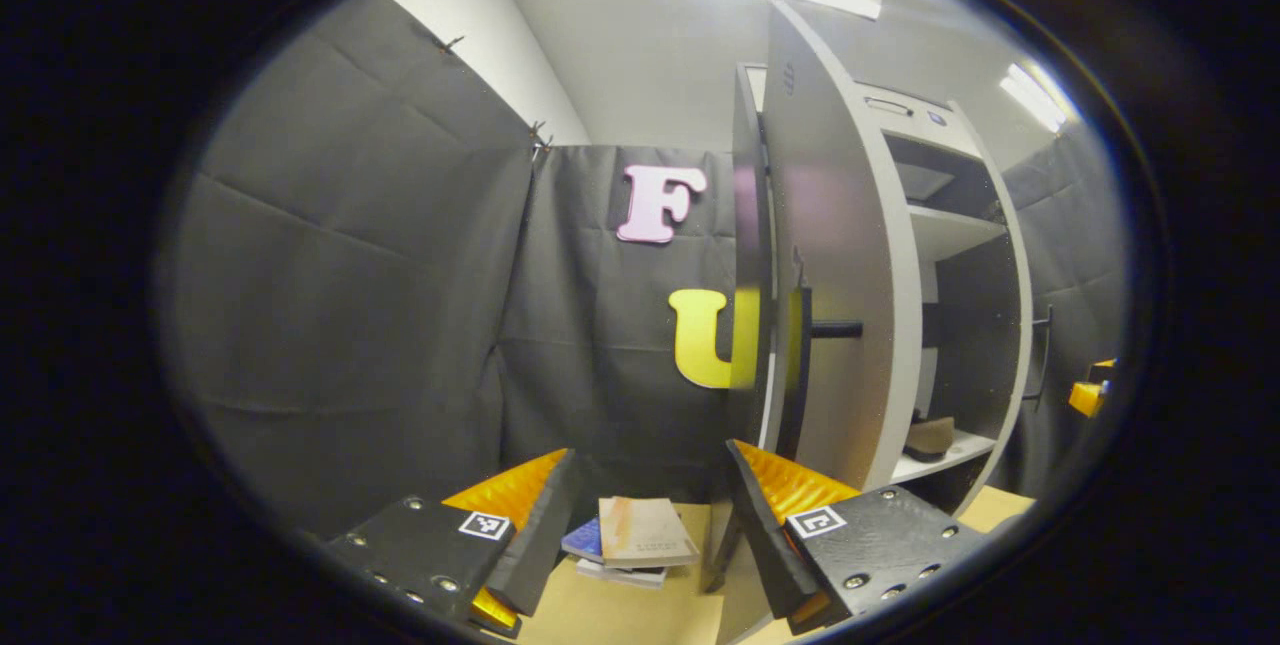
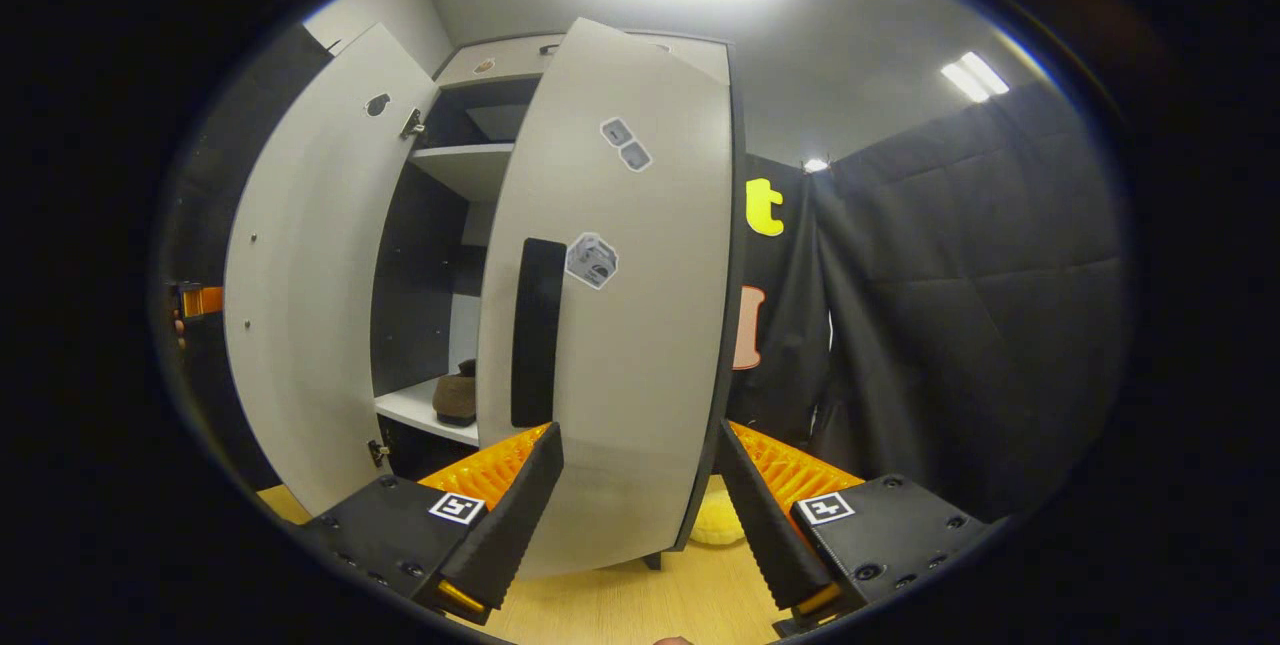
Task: Grab one shoe with the right hand and put it into the shoe cabinet, grab the other shoe with the left hand and put it into the shoe cabinet; then close the right door with the right hand and the left door with the left hand.
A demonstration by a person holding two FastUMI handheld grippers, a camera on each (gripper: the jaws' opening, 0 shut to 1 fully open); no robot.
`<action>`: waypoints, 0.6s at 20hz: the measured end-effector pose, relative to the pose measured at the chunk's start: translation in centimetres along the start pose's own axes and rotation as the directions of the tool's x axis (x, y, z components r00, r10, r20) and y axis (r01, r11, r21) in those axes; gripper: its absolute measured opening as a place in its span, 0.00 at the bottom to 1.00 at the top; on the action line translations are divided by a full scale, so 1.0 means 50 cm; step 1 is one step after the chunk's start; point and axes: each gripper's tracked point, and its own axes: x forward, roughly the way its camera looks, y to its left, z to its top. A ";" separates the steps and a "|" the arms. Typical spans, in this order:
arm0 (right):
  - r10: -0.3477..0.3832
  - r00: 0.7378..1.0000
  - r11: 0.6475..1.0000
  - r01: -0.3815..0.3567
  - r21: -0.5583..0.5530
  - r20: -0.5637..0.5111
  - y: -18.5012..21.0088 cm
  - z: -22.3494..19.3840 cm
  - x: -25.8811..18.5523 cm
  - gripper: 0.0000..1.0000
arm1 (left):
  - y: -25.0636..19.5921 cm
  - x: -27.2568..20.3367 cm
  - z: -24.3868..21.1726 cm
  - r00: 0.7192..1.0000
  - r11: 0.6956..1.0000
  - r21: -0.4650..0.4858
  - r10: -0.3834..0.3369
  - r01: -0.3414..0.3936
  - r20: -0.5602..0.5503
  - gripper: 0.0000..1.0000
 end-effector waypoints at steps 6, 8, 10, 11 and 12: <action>-0.018 1.000 1.000 0.017 -0.005 -0.020 -0.067 -0.022 -0.023 0.96 | 0.003 0.000 -0.001 0.999 0.999 0.012 0.043 -0.043 -0.002 0.84; -0.014 1.000 1.000 0.014 -0.007 -0.024 -0.079 -0.027 -0.023 0.96 | 0.005 -0.003 -0.003 0.998 0.998 0.016 0.067 -0.067 -0.002 0.91; -0.010 1.000 1.000 0.010 -0.008 -0.025 -0.093 -0.030 -0.024 0.98 | 0.000 -0.006 -0.004 0.997 0.997 0.022 0.071 -0.071 0.000 0.91; -0.008 1.000 1.000 0.008 -0.006 -0.025 -0.100 -0.032 -0.026 0.98 | -0.008 -0.008 -0.005 0.998 0.998 0.017 0.064 -0.064 -0.003 0.91; -0.005 1.000 1.000 0.004 -0.002 -0.024 -0.106 -0.034 -0.027 0.98 | -0.027 -0.010 -0.010 0.999 0.999 0.011 0.053 -0.053 -0.006 0.92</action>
